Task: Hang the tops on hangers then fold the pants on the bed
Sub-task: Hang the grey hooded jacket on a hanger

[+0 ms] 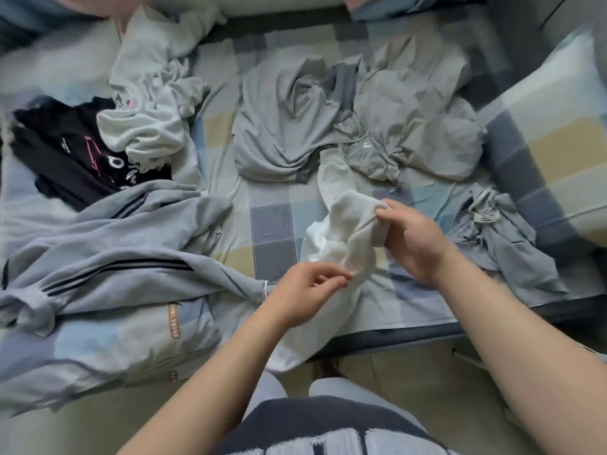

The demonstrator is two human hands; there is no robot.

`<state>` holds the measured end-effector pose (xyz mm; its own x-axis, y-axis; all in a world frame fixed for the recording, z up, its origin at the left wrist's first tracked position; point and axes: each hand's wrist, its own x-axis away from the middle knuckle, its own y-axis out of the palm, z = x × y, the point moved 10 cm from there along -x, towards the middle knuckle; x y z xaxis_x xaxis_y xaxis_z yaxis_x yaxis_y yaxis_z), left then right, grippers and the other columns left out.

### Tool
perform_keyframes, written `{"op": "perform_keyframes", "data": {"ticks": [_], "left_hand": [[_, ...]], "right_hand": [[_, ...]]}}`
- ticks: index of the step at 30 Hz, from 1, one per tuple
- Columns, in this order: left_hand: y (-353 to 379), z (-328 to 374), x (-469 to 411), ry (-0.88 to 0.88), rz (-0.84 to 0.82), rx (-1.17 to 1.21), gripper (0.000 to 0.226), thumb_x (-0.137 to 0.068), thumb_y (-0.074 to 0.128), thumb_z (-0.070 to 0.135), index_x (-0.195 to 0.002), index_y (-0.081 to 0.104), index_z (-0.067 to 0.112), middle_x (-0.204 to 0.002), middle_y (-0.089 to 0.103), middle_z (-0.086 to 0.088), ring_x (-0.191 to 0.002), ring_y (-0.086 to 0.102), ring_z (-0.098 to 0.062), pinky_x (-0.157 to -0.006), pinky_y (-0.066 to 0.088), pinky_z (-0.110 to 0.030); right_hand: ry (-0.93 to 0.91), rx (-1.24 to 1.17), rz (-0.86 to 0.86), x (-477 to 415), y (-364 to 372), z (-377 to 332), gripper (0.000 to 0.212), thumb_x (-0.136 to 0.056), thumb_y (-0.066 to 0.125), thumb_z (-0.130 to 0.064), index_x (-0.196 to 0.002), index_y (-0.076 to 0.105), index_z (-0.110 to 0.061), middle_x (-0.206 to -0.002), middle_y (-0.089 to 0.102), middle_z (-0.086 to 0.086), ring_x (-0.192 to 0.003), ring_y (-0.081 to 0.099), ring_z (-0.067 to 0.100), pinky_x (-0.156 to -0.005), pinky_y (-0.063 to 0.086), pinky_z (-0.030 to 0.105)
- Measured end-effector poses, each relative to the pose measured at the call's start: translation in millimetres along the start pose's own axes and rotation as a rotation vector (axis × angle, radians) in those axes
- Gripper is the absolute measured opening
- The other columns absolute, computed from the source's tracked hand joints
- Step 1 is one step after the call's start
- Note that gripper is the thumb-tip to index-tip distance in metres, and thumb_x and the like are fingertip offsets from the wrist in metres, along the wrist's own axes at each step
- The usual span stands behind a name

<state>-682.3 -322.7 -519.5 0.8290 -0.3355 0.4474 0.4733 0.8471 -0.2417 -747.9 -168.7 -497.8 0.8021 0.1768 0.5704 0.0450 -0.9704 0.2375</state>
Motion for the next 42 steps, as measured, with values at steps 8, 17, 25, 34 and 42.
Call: {"op": "perform_keyframes", "data": {"ticks": [8,17,25,34,42], "left_hand": [[-32.6,120.5,14.0,0.364,-0.096,-0.300,0.078,-0.078,0.087,0.027,-0.145,0.049,0.029,-0.147,0.049,0.008,-0.136,0.044,-0.013,-0.110,0.037,-0.034],[19.2,161.0,84.9,0.608,-0.461,-0.334,0.027,-0.083,0.071,0.044,-0.101,0.073,0.024,-0.093,0.074,0.008,-0.092,0.069,-0.016,-0.081,0.054,-0.036],[64.3,98.6,131.5,0.667,-0.548,-0.621,0.014,-0.100,0.057,0.033,-0.088,0.056,0.028,-0.080,0.064,0.007,-0.078,0.060,-0.022,-0.069,0.047,-0.037],[122.8,151.0,212.0,0.924,-0.705,-0.403,0.032,-0.099,0.058,0.036,-0.073,0.045,0.023,-0.056,0.042,0.013,-0.051,0.036,-0.003,-0.048,0.031,-0.022],[222.4,170.3,379.0,1.007,-1.149,-0.229,0.049,-0.089,0.048,0.060,-0.068,0.040,0.017,-0.056,0.033,0.014,-0.052,0.030,-0.005,-0.048,0.025,-0.024]], "right_hand": [[-0.253,-0.042,0.095,148.6,21.5,-73.0,0.037,-0.103,0.035,-0.006,-0.128,0.051,0.016,-0.115,0.061,0.023,-0.106,0.056,0.027,-0.094,0.043,0.037],[-0.612,-0.386,0.477,291.8,59.7,-64.5,0.025,-0.102,0.044,-0.014,-0.086,0.063,-0.012,-0.091,0.060,0.008,-0.095,0.057,0.021,-0.098,0.041,0.039],[-0.738,-0.594,0.860,403.9,78.7,21.1,0.017,-0.104,0.041,-0.010,-0.096,0.056,-0.008,-0.106,0.055,0.016,-0.112,0.049,0.029,-0.114,0.033,0.052],[-0.800,-0.603,1.320,539.9,93.0,113.0,0.022,-0.104,0.043,-0.011,-0.102,0.061,0.001,-0.106,0.064,0.014,-0.107,0.060,0.026,-0.097,0.042,0.041],[-0.764,-0.610,1.747,684.5,160.5,203.5,0.027,-0.082,0.069,-0.034,-0.075,0.049,-0.016,-0.094,0.047,0.008,-0.090,0.043,0.023,-0.080,0.032,0.039]]}}
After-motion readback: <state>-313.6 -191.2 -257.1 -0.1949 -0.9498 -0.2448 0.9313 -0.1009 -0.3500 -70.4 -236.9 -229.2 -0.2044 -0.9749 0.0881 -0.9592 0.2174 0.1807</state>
